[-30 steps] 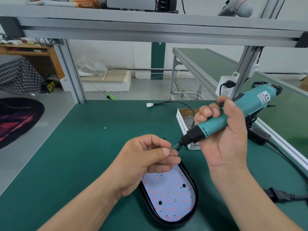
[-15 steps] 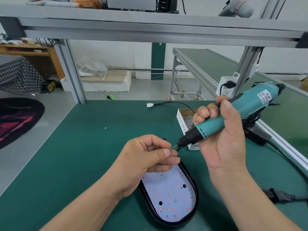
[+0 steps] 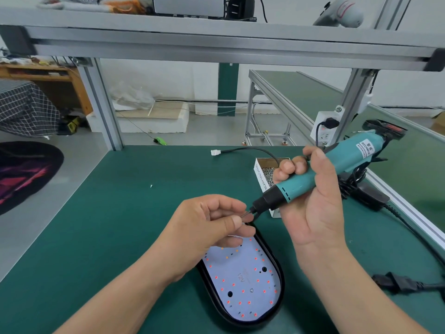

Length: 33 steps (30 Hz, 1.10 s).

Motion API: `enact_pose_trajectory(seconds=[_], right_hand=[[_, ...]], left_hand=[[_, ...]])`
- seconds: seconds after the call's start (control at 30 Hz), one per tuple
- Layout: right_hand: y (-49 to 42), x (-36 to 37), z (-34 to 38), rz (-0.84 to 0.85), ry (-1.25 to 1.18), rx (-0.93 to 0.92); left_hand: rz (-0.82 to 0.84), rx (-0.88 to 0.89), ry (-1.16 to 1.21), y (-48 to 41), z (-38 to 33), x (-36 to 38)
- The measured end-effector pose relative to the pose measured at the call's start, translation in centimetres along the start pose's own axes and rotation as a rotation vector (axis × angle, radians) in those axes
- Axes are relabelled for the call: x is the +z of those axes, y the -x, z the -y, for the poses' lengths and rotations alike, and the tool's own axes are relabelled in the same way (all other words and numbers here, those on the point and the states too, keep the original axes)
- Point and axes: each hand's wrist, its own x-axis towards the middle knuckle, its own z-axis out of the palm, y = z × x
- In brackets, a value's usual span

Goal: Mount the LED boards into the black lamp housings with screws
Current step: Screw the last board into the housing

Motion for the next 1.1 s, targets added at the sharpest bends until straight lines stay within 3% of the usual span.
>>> enact_pose_trajectory(seconds=[0.13,0.23,0.3,0.43,0.5,0.73,1.1], right_hand=[[-0.2,-0.2,0.0,-0.022,-0.034,0.012],[-0.2,-0.2,0.1,-0.016,-0.045,0.015],[-0.2,-0.1,0.1,-0.008,-0.035,0.017],[0.2,0.3,-0.2,0.001,-0.009,0.037],[0.5,0.5,-0.4,0.013,0.004,0.043],[1.3,1.0,-1.5,0.088,0.116,0.063],[2.0,0.7,-3.1,0.195,0.262,0.088]], left_hand=[[-0.049,0.041,-0.124,0.0,-0.6,-0.7],[-0.296,0.125,-0.695,-0.4,-1.2,-2.8],[-0.285,0.04,-0.952,-0.6,-1.5,-4.4],[-0.084,-0.228,-1.007,-0.5,-1.4,-5.2],[-0.017,-0.245,-1.017,-0.7,-1.0,-5.1],[0.054,-0.285,-0.672,-1.5,0.5,-3.5],[0.177,-0.266,-0.549,-1.2,0.3,-3.2]])
